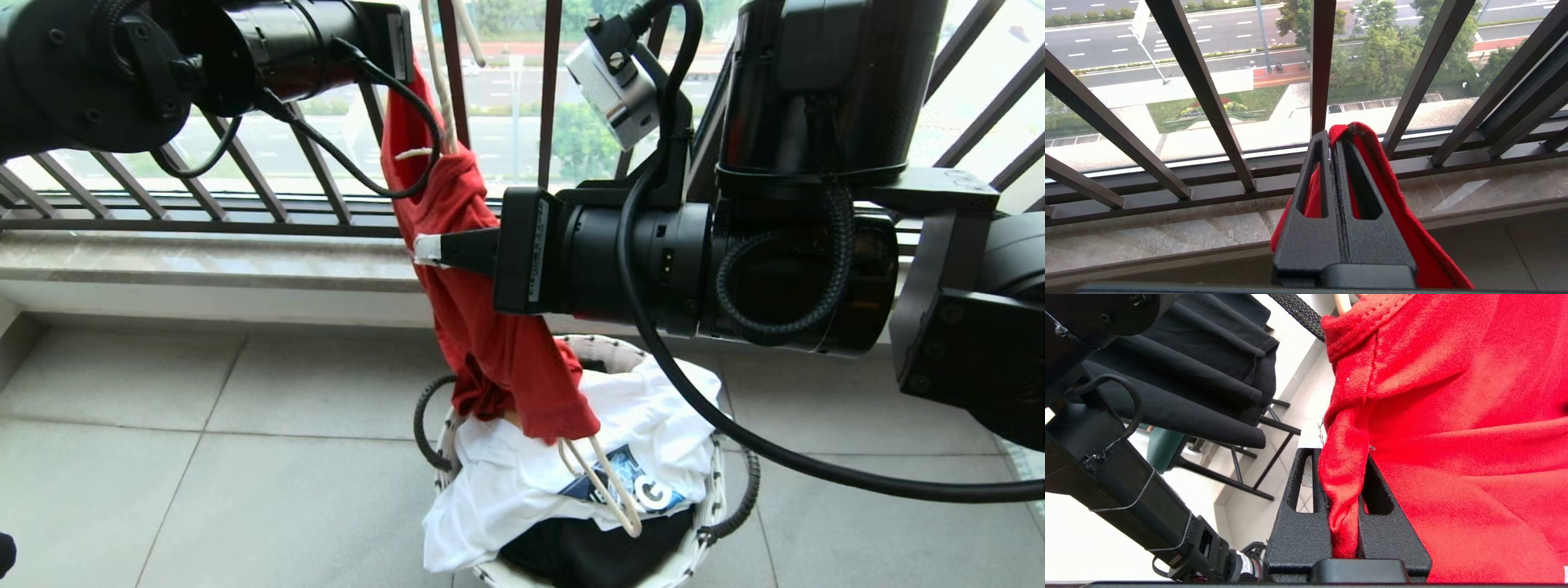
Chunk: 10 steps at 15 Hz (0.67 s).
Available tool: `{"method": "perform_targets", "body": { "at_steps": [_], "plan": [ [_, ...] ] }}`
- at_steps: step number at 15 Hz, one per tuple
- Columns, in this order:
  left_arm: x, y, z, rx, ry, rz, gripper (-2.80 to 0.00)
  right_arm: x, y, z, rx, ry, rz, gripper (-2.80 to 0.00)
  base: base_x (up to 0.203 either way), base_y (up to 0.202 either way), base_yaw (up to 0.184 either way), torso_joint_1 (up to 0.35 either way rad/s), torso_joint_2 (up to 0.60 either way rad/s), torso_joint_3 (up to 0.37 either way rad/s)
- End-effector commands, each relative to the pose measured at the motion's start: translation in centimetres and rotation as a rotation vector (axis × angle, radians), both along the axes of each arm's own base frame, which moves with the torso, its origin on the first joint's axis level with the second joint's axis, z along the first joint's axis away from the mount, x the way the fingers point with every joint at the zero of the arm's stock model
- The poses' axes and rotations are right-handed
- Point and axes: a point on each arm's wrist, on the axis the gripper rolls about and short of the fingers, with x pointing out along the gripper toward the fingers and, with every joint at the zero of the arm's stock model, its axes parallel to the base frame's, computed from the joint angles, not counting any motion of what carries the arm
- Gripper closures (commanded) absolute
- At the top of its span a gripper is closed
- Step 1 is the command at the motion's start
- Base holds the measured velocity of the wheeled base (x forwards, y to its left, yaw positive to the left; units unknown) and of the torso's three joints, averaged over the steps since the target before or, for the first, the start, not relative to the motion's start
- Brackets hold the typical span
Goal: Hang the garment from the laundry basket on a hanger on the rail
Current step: Hang the clothes on the clothes rack
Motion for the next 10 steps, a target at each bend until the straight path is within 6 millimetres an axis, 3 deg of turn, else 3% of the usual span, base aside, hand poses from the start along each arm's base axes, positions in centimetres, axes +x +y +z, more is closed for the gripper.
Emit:
{"method": "perform_targets", "body": {
  "at_steps": [1,6,10],
  "plan": [
    [-0.8,0.3,0.6,-0.004,-0.011,-0.001,0.0,-0.1,-0.1,0.3,0.011,-0.007,0.001,0.0,0.0,0.0,0.0,0.0,0.0,0.0],
    [-3.1,0.1,0.9,0.041,0.06,-0.063,0.0,0.5,-0.3,0.4,0.013,-0.015,-0.028,0.0,0.0,0.0,0.0,0.0,0.0,0.0],
    [-3.1,0.1,0.8,0.055,0.07,-0.062,0.0,1.9,-0.8,0.6,0.018,-0.022,-0.07,0.0,0.0,0.0,0.0,0.0,0.0,0.0]
  ]
}}
